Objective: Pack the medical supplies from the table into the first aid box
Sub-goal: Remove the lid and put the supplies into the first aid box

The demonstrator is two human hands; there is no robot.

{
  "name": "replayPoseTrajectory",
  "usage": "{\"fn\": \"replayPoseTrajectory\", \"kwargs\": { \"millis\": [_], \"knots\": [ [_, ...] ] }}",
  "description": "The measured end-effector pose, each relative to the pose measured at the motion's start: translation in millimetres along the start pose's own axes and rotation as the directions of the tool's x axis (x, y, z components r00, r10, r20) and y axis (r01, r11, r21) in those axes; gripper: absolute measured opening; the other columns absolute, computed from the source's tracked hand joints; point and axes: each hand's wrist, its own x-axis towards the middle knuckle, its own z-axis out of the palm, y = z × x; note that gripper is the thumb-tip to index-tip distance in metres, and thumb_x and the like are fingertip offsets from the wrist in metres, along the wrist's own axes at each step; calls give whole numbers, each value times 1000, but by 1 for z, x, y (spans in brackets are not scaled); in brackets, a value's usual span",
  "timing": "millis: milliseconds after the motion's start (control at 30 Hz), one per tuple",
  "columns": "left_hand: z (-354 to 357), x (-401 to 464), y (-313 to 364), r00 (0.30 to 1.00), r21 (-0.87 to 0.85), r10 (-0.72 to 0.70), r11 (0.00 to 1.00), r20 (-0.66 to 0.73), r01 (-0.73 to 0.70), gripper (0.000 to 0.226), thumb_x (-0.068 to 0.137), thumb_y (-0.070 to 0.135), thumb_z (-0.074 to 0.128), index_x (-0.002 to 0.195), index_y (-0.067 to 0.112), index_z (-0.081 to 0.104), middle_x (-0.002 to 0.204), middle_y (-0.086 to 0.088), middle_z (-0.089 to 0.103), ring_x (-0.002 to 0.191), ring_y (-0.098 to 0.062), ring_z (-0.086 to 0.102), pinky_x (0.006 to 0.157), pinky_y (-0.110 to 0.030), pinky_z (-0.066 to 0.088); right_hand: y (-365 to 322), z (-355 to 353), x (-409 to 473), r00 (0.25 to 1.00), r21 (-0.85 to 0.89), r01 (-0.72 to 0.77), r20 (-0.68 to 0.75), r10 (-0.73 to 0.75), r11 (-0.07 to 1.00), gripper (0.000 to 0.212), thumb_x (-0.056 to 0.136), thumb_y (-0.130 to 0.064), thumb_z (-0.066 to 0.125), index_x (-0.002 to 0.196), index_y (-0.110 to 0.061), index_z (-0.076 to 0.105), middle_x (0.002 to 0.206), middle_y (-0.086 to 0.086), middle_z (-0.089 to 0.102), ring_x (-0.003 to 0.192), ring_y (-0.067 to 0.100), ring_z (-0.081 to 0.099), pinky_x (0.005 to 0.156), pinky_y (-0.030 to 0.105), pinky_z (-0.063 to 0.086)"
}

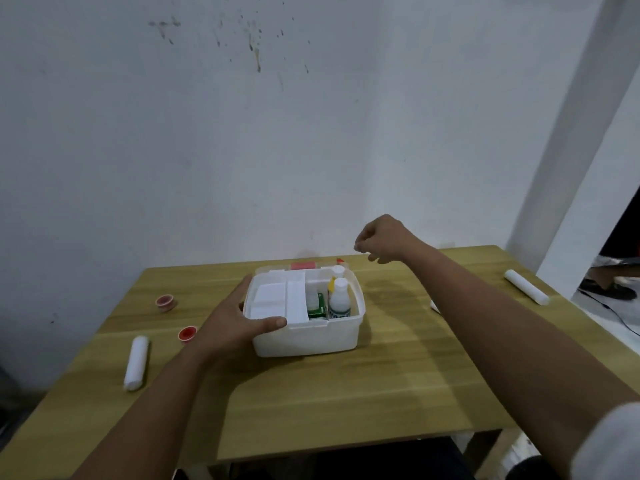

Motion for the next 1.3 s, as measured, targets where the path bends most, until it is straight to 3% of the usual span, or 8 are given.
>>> {"fn": "replayPoseTrajectory", "kwargs": {
  "millis": [200, 333, 567, 700, 833, 1000, 1200, 1300],
  "knots": [
    [2, 6, -6, 1000, 27, 23, 999, 17, -24, 84, 65, 43, 90, 118, 72, 31, 118, 42, 44, 106, 10, 48, 69, -14, 47, 24, 39, 37, 992, -98, -100, 69, 107, 990, 14, 90, -12, 73, 98, -1, 76, 91, 17, 77, 85, 30, 77, 71, 40, 66],
    [-1, 15, -15, 998, 26, 43, 999, 41, -44, 114, 54, 59, 91, 146, 59, 25, 132, 35, 45, 118, 3, 48, 78, -17, 49, 33, 63, 57, 993, -174, -108, 29, 115, 979, 19, 87, -12, 73, 98, 4, 75, 86, 18, 76, 78, 33, 76, 71, 46, 66],
    [-1, 18, -23, 997, 12, 34, 999, 68, -35, 120, 53, 57, 92, 150, 54, 21, 132, 37, 46, 121, 6, 48, 78, -15, 51, 52, 85, 71, 990, -275, -124, 29, 137, 953, 30, 84, -30, 75, 95, -2, 77, 92, 11, 77, 86, 26, 72, 77, 38, 60],
    [0, 19, -23, 998, 17, 29, 999, 62, -30, 119, 55, 56, 92, 152, 51, 22, 132, 36, 44, 121, 5, 47, 80, -16, 49, 53, 78, 64, 980, -302, -165, 55, 190, 939, 40, 86, -42, 73, 67, -10, 57, 65, 6, 60, 61, 22, 55, 56, 30, 45],
    [3, 17, -25, 999, 14, 8, 1000, 44, -9, 126, 51, 60, 92, 154, 47, 20, 140, 25, 46, 126, -6, 48, 91, -25, 50, 56, 57, 45, 959, -379, -215, 93, 268, 900, 42, 87, -46, 72, 82, -5, 65, 82, 12, 73, 67, 25, 64, 69, 34, 58],
    [8, 10, -22, 999, 16, -34, 999, 12, 34, 136, 47, 64, 91, 158, 42, 15, 151, 13, 41, 130, -14, 44, 100, -37, 48, 50, 8, 16, 965, -138, -249, 51, 258, 959, 25, 81, -18, 77, 95, 3, 75, 91, 18, 74, 70, 25, 64, 63, 33, 54],
    [8, 6, -17, 999, 13, -46, 999, 18, 46, 140, 46, 65, 91, 159, 38, 13, 154, 9, 40, 127, -13, 44, 97, -32, 47, 1, -29, -29, 996, 283, 5, 88, -32, 959, 30, 83, -9, 80, 112, -8, 72, 98, 13, 76, 82, 21, 69, 72, 35, 57],
    [10, 5, -16, 999, 14, -43, 999, 3, 43, 140, 47, 65, 90, 160, 37, 13, 155, 7, 39, 126, -13, 43, 100, -34, 46, -23, -20, -46, 975, 308, 129, 133, -176, 943, 37, 86, -4, 74, 121, -13, 64, 94, 11, 74, 81, 19, 72, 75, 37, 60]
  ]
}}
